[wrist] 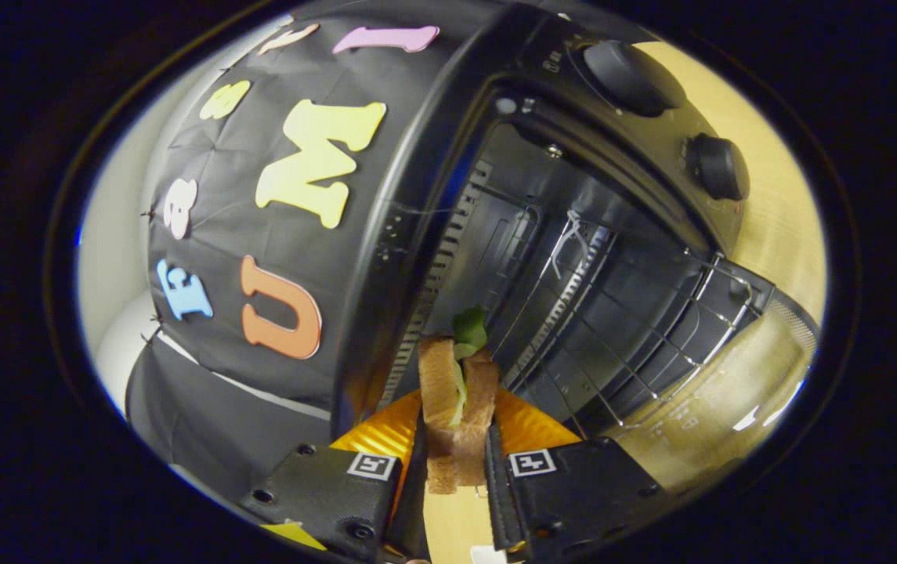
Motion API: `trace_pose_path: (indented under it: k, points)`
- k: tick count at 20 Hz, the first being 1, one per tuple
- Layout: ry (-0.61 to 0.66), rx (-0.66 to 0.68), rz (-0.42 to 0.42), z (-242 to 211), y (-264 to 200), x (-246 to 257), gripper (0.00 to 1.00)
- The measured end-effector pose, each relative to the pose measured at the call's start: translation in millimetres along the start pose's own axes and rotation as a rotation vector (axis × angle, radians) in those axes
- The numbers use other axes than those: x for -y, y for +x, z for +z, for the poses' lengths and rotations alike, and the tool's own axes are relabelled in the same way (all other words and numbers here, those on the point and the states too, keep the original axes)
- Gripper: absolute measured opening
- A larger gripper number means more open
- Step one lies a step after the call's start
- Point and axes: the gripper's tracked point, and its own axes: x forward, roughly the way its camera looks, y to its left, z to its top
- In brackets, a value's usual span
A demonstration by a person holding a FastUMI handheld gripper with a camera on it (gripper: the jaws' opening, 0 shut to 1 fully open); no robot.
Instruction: Open the toaster oven, put the food inside, and close the toaster oven door.
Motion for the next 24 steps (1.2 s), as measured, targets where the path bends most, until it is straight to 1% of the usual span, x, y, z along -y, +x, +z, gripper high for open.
trace_pose_path:
  k: [3, 5, 6, 7, 9, 10, 12, 14, 15, 16, 17, 20, 22, 24]
  points:
    - [-0.035, 0.086, 0.002, 12.1, 12.4, 7.7, 0.4]
    - [-0.069, 0.098, -0.01, 14.5, 17.4, 14.1, 0.41]
    - [-0.076, 0.105, -0.002, 15.2, 18.4, 14.0, 0.44]
    - [-0.1, 0.09, -0.015, 12.2, 21.1, 13.7, 0.45]
    - [-0.233, 0.018, -0.071, -3.0, 17.2, 19.6, 0.52]
    - [-0.308, 0.03, -0.105, -5.0, 19.4, 23.0, 0.6]
    - [-0.416, 0.033, -0.147, -9.6, 22.8, 25.5, 0.68]
    - [-0.57, 0.05, -0.208, -6.8, 21.2, 30.0, 0.81]
    - [-0.645, 0.071, -0.25, -0.8, 19.3, 31.6, 0.84]
    - [-0.714, 0.086, -0.278, 4.8, 14.9, 32.0, 0.93]
    - [-0.752, 0.073, -0.296, 4.7, 15.3, 35.2, 1.0]
    - [-0.761, 0.042, -0.298, 3.7, 11.0, 36.3, 1.0]
    - [-0.776, 0.031, -0.285, 4.2, 6.5, 33.2, 1.0]
    - [-0.777, 0.053, -0.271, 8.7, -0.9, 29.2, 1.0]
